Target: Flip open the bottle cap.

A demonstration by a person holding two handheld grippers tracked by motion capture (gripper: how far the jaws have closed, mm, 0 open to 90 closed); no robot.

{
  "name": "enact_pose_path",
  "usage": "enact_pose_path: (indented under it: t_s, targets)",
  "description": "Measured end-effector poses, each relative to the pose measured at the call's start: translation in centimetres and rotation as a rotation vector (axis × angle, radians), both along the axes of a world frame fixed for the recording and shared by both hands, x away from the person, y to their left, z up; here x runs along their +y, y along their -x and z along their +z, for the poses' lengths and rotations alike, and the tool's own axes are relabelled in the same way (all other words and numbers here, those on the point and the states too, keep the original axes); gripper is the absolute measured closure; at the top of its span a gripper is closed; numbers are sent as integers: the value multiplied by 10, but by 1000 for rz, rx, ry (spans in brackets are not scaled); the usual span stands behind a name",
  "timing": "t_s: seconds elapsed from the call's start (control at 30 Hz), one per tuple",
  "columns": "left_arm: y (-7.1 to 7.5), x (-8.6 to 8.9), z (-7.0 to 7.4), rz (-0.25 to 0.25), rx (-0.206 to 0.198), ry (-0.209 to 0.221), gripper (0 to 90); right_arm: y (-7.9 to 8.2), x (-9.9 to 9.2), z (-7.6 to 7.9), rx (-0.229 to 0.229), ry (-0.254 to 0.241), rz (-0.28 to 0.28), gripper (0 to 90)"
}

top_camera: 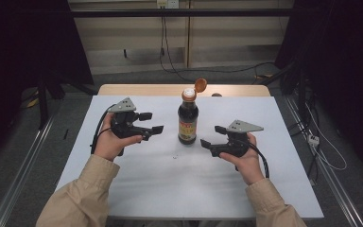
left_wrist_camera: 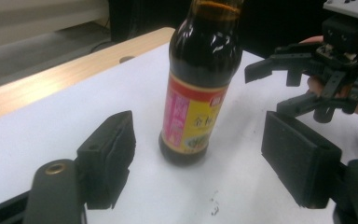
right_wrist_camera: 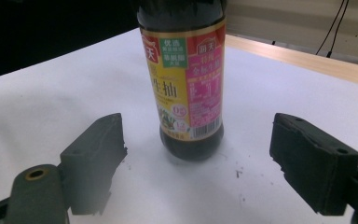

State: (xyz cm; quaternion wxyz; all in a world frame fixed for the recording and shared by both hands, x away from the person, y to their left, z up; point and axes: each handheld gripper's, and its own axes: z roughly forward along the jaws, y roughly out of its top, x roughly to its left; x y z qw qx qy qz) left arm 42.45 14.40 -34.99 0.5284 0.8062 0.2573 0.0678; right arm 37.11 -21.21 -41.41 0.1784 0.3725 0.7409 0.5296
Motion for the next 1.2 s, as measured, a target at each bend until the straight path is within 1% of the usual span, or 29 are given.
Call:
enact_pose_path:
  t_s: [0.07, 0.17, 0.27, 0.3, 0.4, 0.5, 0.6, 0.67, 0.73, 0.8, 0.87, 0.97, 1.03, 1.13, 1.2]
  targets:
    - [2, 3, -5, 5, 16, -6, 237, 3, -2, 0, 3, -10, 1, 171]
    - [6, 9, -13, 10, 26, -1, 217, 8, -6, 0, 3, 1, 3, 164]
    - [11, 16, -19, 13, 15, -5, 206, 12, -10, 1, 13, 6, 7, 158]
    - [12, 18, -20, 19, 14, 1, 202, 14, -12, 0, 15, 8, 7, 158]
    - [17, 23, -24, 26, 18, 5, 193, 20, -16, 0, 10, 13, 5, 158]
    - [20, 26, -29, 41, 30, -9, 184, 25, -22, -2, 12, -7, 5, 158]
    - [24, 29, -33, 50, 40, -2, 174, 28, -27, -4, 25, -16, -7, 158]
    - [26, 31, -36, 56, 39, -2, 169, 32, -31, -5, 25, -12, -10, 158]
    - [28, 34, -40, 62, 45, -12, 161, 35, -34, -6, 20, -10, -15, 158]
    - [29, 38, -42, 73, 38, -17, 153, 38, -37, -6, 14, -6, -20, 158]
    - [32, 41, -45, 89, 35, -23, 151, 42, -40, -7, 19, -9, -24, 158]
    - [35, 46, -49, 99, 29, -18, 149, 46, -45, -9, 21, -10, -31, 159]
    - [37, 49, -52, 102, 30, -14, 149, 50, -48, -11, 27, -5, -36, 160]
    - [40, 51, -55, 101, 41, -30, 135, 55, -52, -14, 36, -5, -42, 160]
    - [41, 53, -56, 93, 45, -31, 126, 59, -54, -16, 42, -4, -44, 160]
